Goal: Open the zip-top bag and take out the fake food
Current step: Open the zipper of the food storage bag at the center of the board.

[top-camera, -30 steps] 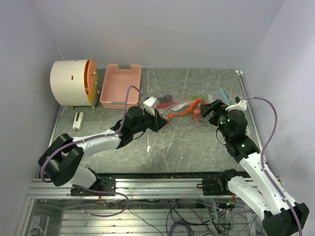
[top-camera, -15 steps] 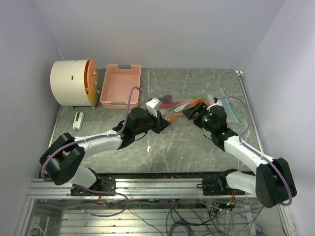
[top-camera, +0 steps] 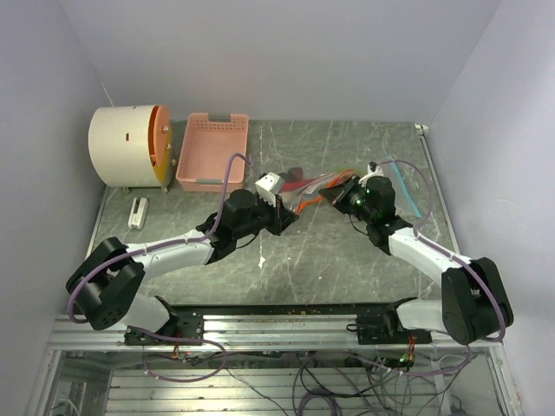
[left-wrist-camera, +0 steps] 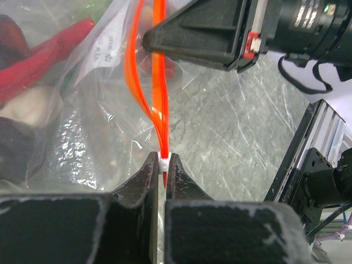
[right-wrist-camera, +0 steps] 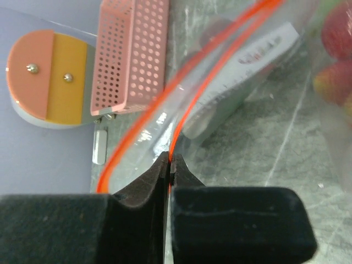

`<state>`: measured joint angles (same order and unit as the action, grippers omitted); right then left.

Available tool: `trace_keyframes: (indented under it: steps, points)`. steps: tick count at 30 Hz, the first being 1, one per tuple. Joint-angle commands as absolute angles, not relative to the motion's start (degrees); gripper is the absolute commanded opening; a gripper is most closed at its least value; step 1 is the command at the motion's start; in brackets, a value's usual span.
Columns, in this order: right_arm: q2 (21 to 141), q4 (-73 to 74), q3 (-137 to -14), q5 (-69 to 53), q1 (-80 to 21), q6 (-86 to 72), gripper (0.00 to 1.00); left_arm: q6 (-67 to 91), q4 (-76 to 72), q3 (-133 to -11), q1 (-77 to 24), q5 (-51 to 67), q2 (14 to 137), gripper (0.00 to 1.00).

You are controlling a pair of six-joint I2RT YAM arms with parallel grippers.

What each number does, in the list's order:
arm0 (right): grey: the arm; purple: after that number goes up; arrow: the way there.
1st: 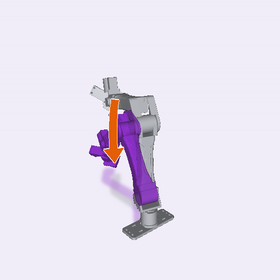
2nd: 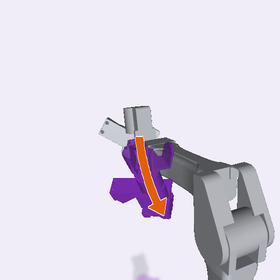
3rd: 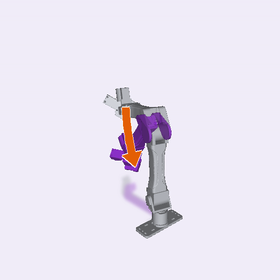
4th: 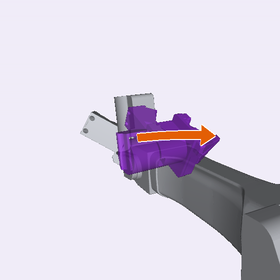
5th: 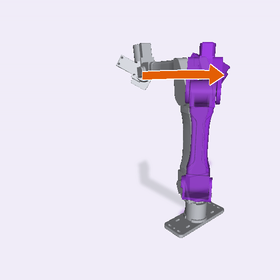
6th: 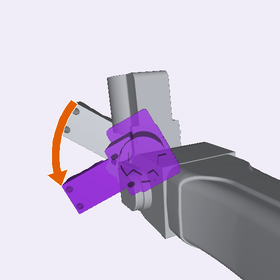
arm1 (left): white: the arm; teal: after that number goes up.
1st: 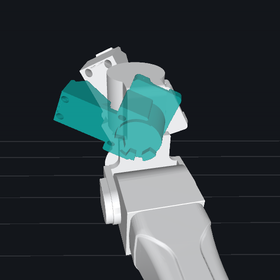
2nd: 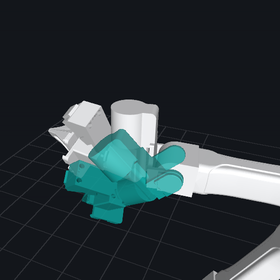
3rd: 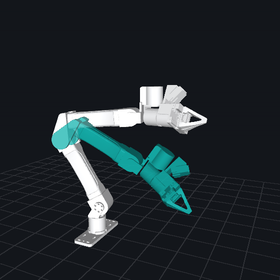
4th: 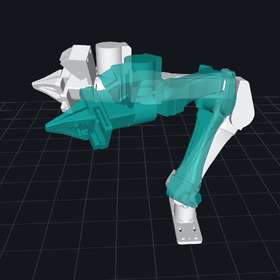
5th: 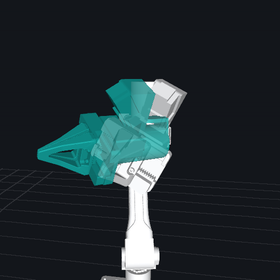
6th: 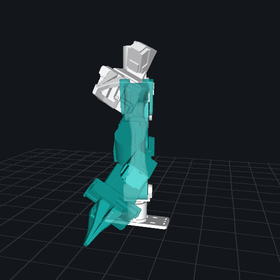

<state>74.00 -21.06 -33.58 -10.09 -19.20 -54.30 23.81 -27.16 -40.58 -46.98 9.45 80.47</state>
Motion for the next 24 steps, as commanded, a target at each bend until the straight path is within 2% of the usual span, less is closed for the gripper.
trace_keyframes:
  steps: [1,4,5,8,10,11,12,18,24]
  points:
    - [71.4,-20.1,-39.0,-10.9,-19.0,-51.5,0.0,23.0,-27.9,-42.3,-47.4,8.3,78.6,0.07]
    - [70.6,-16.7,-43.7,-11.0,-19.0,-48.5,0.0,23.5,-28.2,-41.7,-47.4,7.1,76.9,0.08]
    - [70.4,-15.5,-45.7,-11.2,-19.0,-47.5,0.0,23.7,-27.9,-41.6,-47.4,6.6,75.9,0.13]
    - [69.2,-9.9,-52.1,-11.8,-19.0,-44.0,0.0,24.3,-24.9,-42.1,-47.5,5.7,72.1,0.54]
    - [67.1,-6.4,-55.6,-11.7,-19.0,-41.6,0.0,24.2,-22.0,-43.0,-47.4,6.0,69.2,0.85]
    - [65.7,-4.4,-56.8,-11.3,-18.9,-40.3,0.0,24.0,-20.8,-43.3,-47.5,6.2,67.7,0.97]
    - [64.2,-2.2,-58.6,-10.7,-19.0,-39.1,0.0,23.8,-19.4,-43.7,-47.5,6.3,66.1,1.0]
    - [54.1,9.9,-65.4,-3.8,-18.9,-33.7,0.0,22.1,-14.9,-43.2,-47.4,4.2,58.2,1.0]
    - [46.8,20.3,-68.3,0.8,-19.0,-30.2,0.0,21.5,-14.3,-43.6,-47.5,4.7,58.9,1.0]
